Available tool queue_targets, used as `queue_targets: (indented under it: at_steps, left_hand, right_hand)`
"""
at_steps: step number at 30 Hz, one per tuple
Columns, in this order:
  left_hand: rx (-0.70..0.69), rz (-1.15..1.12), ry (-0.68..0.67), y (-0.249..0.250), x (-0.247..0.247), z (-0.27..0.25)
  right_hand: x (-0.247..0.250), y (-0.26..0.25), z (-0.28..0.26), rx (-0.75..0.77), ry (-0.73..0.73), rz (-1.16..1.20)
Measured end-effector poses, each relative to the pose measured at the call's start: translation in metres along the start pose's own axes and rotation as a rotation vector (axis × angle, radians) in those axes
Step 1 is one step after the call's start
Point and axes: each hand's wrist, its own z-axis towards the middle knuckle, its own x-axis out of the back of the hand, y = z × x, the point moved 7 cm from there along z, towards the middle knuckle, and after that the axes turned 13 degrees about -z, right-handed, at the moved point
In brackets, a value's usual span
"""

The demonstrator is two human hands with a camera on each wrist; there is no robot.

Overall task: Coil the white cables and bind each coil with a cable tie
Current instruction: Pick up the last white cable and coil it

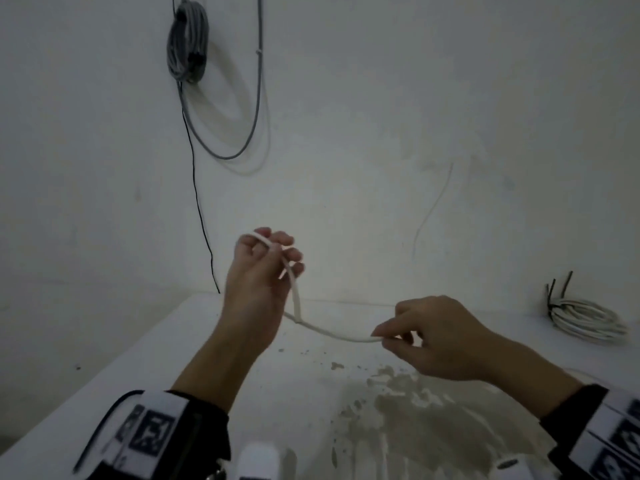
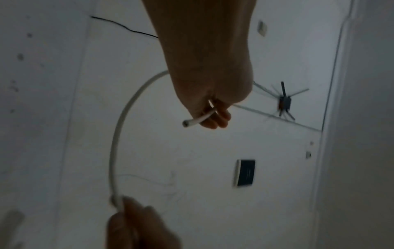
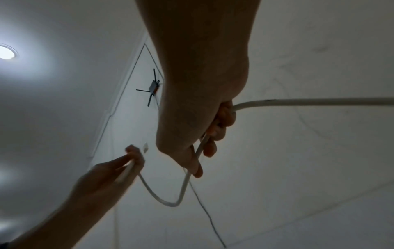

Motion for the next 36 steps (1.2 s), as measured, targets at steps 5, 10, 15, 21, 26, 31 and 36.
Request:
queue_targets:
  at_steps: [5, 10, 15, 21, 26, 31, 36]
  left_hand:
    - [-0.035, 0.767, -0.369, -0.031, -0.03, -0.031]
    - [0.152, 1.007, -0.53, -0.061, -0.027, -0.047]
    - [0.646, 0.786, -0.492, -0.078, -0.02, -0.058]
    - [1.074, -0.132, -0.585, -0.073, -0.04, -0.071]
    - [0.893, -0.159, -0.31, -0.071, -0.03, -0.046]
    - [0.743, 0.192, -0.245, -0.076, -0.026, -0.045]
    - [0.833, 0.05, -0.251, -0.078, -0.033, -0.05]
  right_hand:
    - [0.019, -0.037, 0.011, 0.164, 0.052, -0.013]
    - [0.04, -0.028, 0.018, 0.14, 0.227, 0.014]
    - [0.044, -0.007, 0.016, 0.057, 0.285, 0.068]
    - [0.012, 0.002, 0.008, -0.169, -0.032, 0.734]
    - [0.013, -0.003, 0.001, -0.276, -0.088, 1.126]
    - [0.017, 0.018, 0.004, -0.482, 0.172, 1.298]
    - [0.017, 0.025, 0.002, -0.578, 0.267, 1.345]
